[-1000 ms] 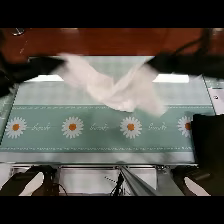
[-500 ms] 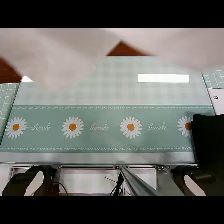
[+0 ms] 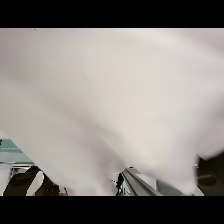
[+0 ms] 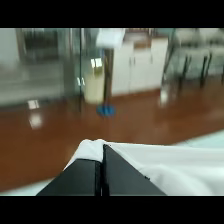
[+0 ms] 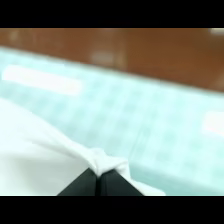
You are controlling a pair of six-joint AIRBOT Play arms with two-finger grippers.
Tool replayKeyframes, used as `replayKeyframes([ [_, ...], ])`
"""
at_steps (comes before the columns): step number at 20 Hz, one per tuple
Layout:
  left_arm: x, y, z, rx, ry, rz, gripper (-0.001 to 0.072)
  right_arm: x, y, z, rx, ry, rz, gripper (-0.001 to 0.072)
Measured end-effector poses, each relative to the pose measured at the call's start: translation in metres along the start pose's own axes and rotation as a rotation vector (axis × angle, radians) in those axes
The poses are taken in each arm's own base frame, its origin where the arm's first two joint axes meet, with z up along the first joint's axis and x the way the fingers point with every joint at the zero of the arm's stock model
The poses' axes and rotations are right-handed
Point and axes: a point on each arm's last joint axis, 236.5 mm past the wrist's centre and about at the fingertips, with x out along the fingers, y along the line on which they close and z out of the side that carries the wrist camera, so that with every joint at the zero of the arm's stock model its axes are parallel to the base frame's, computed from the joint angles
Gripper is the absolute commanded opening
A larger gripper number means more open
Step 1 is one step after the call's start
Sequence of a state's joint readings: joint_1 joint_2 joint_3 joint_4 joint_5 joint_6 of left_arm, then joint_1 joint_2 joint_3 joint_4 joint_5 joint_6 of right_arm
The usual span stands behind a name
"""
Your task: Fold the shirts.
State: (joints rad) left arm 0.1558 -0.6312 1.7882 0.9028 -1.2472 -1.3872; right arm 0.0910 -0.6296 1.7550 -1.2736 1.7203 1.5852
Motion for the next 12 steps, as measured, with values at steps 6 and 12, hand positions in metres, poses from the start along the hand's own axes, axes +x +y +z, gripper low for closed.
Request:
replayKeyframes([
  [6,0.104,0.057,-0.171,-0.357,0.434,-0.098,0.0030,0.145,-0.038,-0.128,0.210,0.356,0.006,0.0016],
  [12,0.191,0.095,-0.301,-0.558,0.645,-0.098,0.0030,0.272,-0.101,-0.169,0.446,0.417,-0.031,0.0018],
])
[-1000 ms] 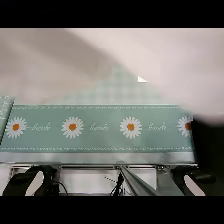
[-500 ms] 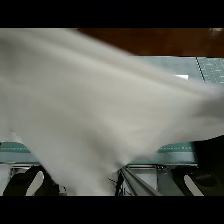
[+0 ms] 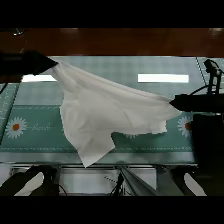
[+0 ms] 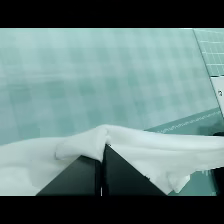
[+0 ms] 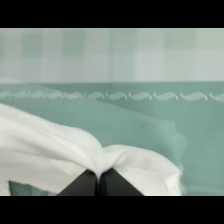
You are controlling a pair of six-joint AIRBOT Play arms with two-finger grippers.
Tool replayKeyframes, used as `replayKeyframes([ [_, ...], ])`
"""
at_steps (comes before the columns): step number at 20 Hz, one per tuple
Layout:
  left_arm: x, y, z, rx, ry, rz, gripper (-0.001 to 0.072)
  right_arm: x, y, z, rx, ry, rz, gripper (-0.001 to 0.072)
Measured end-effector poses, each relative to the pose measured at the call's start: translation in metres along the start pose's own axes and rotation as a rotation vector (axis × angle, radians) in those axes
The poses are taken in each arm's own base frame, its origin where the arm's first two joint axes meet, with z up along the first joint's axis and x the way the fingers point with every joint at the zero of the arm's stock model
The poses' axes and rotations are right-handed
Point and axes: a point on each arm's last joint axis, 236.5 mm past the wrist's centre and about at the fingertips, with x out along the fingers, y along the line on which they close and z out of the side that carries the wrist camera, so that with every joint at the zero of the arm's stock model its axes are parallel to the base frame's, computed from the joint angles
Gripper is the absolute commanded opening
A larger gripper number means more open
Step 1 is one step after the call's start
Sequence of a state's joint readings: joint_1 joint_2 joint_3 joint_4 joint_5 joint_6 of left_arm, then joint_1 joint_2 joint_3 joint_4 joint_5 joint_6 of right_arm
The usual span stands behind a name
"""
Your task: Fold the shirts.
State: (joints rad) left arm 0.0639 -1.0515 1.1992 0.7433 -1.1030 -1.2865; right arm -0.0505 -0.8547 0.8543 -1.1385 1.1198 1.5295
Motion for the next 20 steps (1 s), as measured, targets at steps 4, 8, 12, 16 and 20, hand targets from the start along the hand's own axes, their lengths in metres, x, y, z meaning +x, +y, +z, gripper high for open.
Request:
replayKeyframes([
  [4,0.078,0.026,-0.015,-0.060,0.058,0.007,0.0149,0.063,-0.021,0.046,0.160,0.031,0.112,0.0235],
  [8,0.118,0.035,-0.034,-0.089,0.122,0.007,0.0704,0.094,-0.031,0.088,0.287,0.064,0.242,0.0622],
  [12,0.087,0.083,-0.062,-0.110,0.285,0.101,0.0704,0.061,-0.060,0.102,0.269,0.093,0.284,0.0622],
  [16,0.030,0.141,-0.117,-0.292,0.396,0.205,0.0703,0.019,-0.130,0.064,0.346,0.082,0.125,0.0622],
  [20,0.007,0.163,-0.199,-0.533,0.475,0.228,0.0703,0.016,-0.158,0.001,0.480,0.059,0.040,0.0622],
])
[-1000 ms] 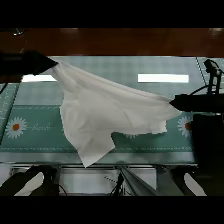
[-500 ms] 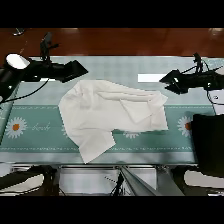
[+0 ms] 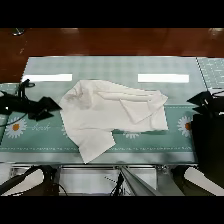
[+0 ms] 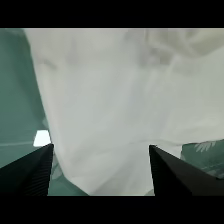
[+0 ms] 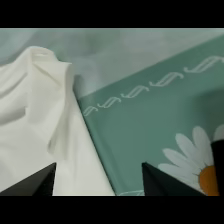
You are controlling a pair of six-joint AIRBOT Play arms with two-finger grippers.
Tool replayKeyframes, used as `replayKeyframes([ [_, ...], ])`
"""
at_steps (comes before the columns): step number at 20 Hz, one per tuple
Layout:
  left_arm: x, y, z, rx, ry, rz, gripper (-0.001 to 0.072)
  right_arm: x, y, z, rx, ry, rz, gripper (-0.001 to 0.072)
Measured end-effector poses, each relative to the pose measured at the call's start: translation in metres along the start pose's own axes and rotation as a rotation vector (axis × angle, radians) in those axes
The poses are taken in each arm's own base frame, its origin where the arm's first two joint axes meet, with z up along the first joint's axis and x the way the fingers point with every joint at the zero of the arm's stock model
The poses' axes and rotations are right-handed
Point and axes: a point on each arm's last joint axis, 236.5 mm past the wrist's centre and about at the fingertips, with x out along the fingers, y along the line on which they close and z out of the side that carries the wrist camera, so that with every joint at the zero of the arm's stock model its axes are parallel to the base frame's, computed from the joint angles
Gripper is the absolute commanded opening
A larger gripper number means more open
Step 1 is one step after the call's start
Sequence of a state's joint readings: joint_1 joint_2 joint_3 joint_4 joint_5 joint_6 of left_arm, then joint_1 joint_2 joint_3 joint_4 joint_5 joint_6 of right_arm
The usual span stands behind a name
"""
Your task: Fold the shirts.
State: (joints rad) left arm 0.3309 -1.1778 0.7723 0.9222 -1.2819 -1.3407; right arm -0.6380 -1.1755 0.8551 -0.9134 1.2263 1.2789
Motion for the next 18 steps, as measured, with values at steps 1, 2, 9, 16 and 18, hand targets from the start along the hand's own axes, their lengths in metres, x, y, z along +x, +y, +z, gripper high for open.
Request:
replayKeyframes([
  [1,0.008,0.008,-0.013,-0.041,0.025,-0.008,0.0704,0.003,-0.007,-0.009,0.020,-0.004,-0.008,0.0621],
  [2,0.016,0.015,-0.024,-0.078,0.039,-0.015,0.0703,0.006,-0.012,-0.018,0.035,0.002,-0.012,0.0622],
  [9,0.048,0.031,-0.069,-0.173,0.114,-0.063,0.0702,0.013,-0.023,-0.039,0.069,0.016,-0.019,0.0621],
  [16,0.074,-0.010,-0.074,-0.103,0.101,-0.204,0.0648,0.013,-0.027,-0.042,0.066,0.021,-0.033,0.0622],
  [18,0.084,-0.017,-0.076,-0.076,0.109,-0.212,0.0038,0.013,-0.028,-0.042,0.064,0.021,-0.039,0.0621],
])
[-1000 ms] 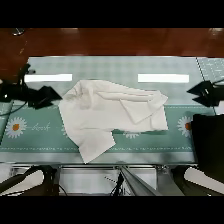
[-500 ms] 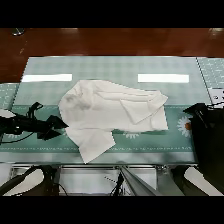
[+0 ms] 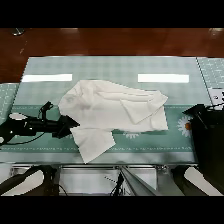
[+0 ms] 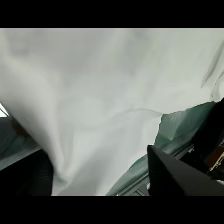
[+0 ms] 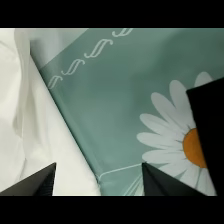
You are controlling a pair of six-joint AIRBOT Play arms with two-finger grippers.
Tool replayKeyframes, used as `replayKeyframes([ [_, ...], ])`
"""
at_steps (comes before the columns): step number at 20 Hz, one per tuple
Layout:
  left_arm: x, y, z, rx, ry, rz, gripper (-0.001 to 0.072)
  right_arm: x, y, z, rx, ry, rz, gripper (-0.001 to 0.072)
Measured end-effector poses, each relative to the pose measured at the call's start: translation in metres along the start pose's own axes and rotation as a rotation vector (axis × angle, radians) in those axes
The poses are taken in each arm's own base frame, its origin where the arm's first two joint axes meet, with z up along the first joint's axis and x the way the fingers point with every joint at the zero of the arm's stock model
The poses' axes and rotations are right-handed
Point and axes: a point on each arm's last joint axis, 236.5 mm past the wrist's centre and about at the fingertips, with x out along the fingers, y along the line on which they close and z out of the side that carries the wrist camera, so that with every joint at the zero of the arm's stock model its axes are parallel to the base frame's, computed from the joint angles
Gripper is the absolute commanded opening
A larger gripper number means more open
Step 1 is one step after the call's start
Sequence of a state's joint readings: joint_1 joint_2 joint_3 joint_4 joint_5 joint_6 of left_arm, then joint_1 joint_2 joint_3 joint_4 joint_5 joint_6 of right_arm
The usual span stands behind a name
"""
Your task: Fold the shirts.
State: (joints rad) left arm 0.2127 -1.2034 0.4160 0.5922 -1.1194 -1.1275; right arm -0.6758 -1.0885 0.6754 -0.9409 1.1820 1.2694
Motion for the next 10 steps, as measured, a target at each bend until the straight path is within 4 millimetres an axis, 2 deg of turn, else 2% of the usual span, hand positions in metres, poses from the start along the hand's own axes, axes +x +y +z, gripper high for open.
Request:
replayKeyframes([
  [4,0.008,-0.012,0.002,0.020,-0.001,-0.036,0.0030,0.004,0.001,-0.007,-0.020,0.037,-0.002,0.0622],
  [10,0.010,-0.019,0.003,0.031,-0.001,-0.057,0.0031,0.040,0.016,-0.047,-0.088,0.260,0.024,0.0622],
])
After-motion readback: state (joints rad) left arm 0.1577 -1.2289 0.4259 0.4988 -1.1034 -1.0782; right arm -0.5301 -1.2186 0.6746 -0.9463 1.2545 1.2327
